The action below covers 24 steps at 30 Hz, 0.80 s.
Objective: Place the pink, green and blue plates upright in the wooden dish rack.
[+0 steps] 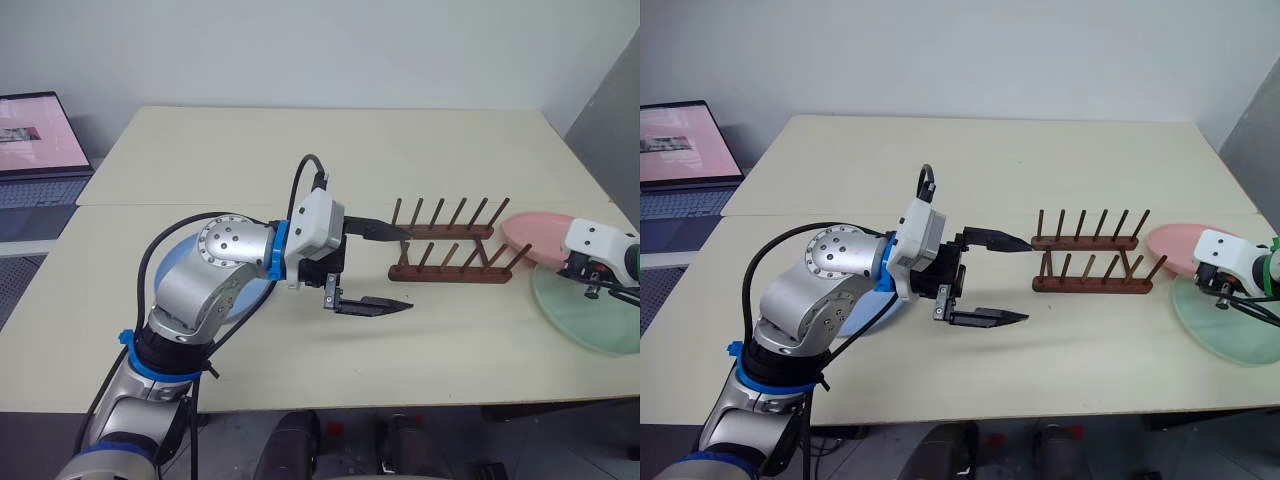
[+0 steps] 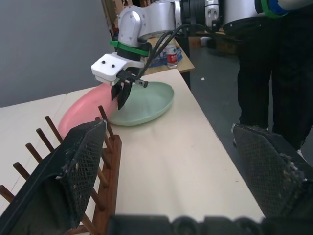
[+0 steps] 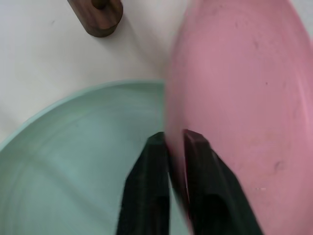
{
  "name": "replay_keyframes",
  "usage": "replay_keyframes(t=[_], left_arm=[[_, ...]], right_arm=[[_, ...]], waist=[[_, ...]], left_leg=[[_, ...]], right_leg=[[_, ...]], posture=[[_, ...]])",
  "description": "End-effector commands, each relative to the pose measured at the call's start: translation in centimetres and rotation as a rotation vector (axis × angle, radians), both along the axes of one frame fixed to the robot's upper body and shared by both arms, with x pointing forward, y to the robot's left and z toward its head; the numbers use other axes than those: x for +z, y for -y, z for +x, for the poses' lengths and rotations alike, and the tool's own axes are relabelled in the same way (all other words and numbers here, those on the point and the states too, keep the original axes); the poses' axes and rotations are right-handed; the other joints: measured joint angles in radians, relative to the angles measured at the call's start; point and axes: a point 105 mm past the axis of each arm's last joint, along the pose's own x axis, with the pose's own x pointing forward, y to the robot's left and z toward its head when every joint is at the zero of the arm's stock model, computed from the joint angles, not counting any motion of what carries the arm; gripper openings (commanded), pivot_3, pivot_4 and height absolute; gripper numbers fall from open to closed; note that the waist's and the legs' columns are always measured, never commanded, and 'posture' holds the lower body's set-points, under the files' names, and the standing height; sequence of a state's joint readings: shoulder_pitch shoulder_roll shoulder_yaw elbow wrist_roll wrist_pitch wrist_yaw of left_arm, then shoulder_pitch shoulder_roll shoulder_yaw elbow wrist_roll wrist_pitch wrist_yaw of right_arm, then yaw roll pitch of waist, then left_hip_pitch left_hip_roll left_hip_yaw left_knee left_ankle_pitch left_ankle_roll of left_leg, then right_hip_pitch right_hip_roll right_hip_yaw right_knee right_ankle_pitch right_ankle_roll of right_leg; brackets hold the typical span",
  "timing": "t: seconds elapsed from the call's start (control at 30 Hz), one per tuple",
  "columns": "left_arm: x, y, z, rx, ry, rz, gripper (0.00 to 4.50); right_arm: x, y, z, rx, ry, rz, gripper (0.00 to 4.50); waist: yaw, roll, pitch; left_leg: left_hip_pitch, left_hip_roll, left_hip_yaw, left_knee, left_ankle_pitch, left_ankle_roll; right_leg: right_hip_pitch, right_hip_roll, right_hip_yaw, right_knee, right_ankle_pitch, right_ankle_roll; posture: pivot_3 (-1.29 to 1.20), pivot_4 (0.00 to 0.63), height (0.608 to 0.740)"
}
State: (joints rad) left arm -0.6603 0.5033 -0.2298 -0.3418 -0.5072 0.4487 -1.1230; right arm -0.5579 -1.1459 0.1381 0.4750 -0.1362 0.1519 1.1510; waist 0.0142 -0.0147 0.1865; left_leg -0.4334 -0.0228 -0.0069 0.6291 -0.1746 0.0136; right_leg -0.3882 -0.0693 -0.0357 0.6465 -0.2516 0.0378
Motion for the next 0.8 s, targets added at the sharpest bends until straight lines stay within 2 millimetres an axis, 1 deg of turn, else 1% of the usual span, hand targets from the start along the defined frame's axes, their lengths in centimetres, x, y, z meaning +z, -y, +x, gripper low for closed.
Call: replay_keyframes(t=[0.03,0.1,0.17,0.27,0.3,0.33,0.4,0.47,0.57,0.63,0.7,0.8], left_arm=[[1.0,0.0,-0.1,-0.008,0.044,-0.021,4.50],[1.0,-0.1,0.1,-0.001,0.041,-0.025,4.50],[1.2,-0.3,0.3,0.012,0.034,-0.034,4.50],[1.3,-0.5,0.5,0.023,0.031,-0.043,4.50],[1.5,-0.7,0.7,0.035,0.028,-0.049,4.50],[1.6,-0.9,0.8,0.043,0.025,-0.054,4.50],[1.9,-1.3,1.2,0.072,0.025,-0.073,4.50],[2.2,-1.5,1.3,0.084,0.019,-0.093,4.50],[2.9,-1.5,1.3,0.082,0.010,-0.124,4.50],[3.3,-1.5,1.2,0.077,0.008,-0.136,4.50],[3.5,-1.5,1.2,0.075,0.007,-0.141,4.50],[3.5,-1.3,1.2,0.065,0.009,-0.134,4.50]], right_arm=[[1.2,0.4,-0.1,-0.008,0.028,0.000,0.01],[2.0,0.5,-0.1,-0.009,0.055,-0.004,0.01],[3.7,0.7,0.1,-0.015,0.119,-0.017,0.01],[5.3,0.9,0.1,-0.017,0.180,-0.029,0.01],[7.1,0.6,0.1,-0.017,0.242,-0.017,0.01],[8.3,0.4,0.0,-0.015,0.286,-0.009,0.01],[12.0,-1.4,-0.5,0.023,0.421,0.066,0.01],[14.0,-3.3,-1.4,0.056,0.496,0.168,0.01],[15.2,-5.6,-2.6,0.087,0.558,0.336,0.01],[15.6,-7.0,-3.4,0.093,0.589,0.491,0.01],[15.7,-8.1,-4.2,0.100,0.609,0.624,0.01],[15.4,-9.1,-4.8,0.063,0.609,0.827,0.01]], waist=[[0.000,0.000,0.000],[0.000,0.000,0.000],[0.001,0.000,0.000],[0.002,0.000,0.000],[0.002,0.000,0.000],[0.003,0.001,0.000],[0.000,0.003,0.001],[-0.001,0.003,0.001],[0.003,0.002,0.001],[0.005,0.002,0.001],[0.008,0.001,0.002],[0.008,0.001,0.002]], left_leg=[[0.000,0.000,0.000,0.000,0.000,0.000],[0.000,0.000,0.000,0.000,0.000,0.000],[0.000,0.000,0.000,0.000,0.000,0.000],[0.000,0.000,0.000,0.000,0.000,0.000],[0.000,0.000,0.001,0.000,0.000,0.000],[0.000,0.000,0.000,0.000,0.000,0.000],[0.000,0.000,0.001,-0.001,0.000,0.000],[0.000,0.000,0.001,-0.001,0.000,0.000],[0.000,0.001,-0.003,-0.001,0.000,0.000],[0.000,0.001,-0.004,0.000,0.000,0.000],[0.000,0.001,-0.004,0.000,0.000,0.000],[-0.001,0.000,-0.003,0.001,0.000,0.000]], right_leg=[[0.000,0.000,0.000,0.000,0.000,0.000],[0.000,0.000,0.000,0.000,0.000,0.000],[0.000,0.000,0.000,0.000,0.000,0.000],[-0.001,0.000,0.000,0.000,0.000,0.000],[-0.001,0.000,0.000,0.000,0.000,0.000],[-0.001,0.000,0.001,0.000,0.000,0.000],[-0.001,0.000,0.001,0.000,0.000,0.000],[-0.001,0.000,0.001,0.001,0.001,0.001],[0.000,0.000,-0.001,0.000,0.001,0.002],[0.001,0.000,-0.002,0.000,0.001,0.002],[0.001,0.000,-0.001,0.000,0.001,0.001],[0.002,0.000,0.000,0.000,0.000,0.000]], posture=[[0.00,0.150,0.740],[0.00,0.150,0.740],[0.00,0.150,0.740],[0.00,0.150,0.740],[0.00,0.150,0.740],[0.00,0.150,0.740],[0.00,0.150,0.740],[0.00,0.150,0.740],[0.00,0.150,0.740],[0.00,0.150,0.740],[0.00,0.150,0.740],[0.00,0.150,0.740]])
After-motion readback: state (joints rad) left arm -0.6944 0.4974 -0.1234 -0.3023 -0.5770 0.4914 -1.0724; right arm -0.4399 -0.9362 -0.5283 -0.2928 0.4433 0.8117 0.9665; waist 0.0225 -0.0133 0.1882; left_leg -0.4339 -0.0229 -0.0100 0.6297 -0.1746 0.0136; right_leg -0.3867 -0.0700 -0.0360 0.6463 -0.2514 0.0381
